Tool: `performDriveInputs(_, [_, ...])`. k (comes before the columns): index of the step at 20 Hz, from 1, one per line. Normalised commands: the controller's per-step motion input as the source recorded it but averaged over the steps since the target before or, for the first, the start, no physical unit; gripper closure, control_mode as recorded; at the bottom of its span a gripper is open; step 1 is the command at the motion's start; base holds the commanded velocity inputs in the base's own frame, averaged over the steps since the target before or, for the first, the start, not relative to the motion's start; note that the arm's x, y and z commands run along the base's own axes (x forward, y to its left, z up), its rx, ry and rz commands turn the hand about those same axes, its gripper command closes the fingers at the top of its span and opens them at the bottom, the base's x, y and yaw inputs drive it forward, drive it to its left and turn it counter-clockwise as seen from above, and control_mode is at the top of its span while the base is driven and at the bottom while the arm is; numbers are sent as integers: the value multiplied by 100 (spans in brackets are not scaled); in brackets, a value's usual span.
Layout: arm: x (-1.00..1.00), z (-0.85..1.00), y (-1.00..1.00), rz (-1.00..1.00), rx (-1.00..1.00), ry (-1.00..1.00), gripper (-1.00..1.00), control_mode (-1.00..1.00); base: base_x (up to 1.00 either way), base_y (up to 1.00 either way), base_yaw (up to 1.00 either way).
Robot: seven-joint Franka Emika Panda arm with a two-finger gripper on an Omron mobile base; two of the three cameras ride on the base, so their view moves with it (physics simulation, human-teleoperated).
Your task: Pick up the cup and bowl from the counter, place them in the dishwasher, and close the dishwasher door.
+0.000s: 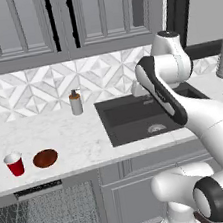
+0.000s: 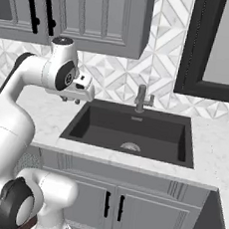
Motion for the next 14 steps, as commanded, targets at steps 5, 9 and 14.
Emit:
performDriveInputs(5, [0, 0, 0, 0, 0, 0, -100, 100, 0, 0, 1])
performDriveInputs(9, [0, 0, 0, 0, 0, 0, -100, 100, -10, -14, 35])
performDriveInputs(14, [0, 0, 0, 0, 0, 0, -100, 100, -19, -19, 45])
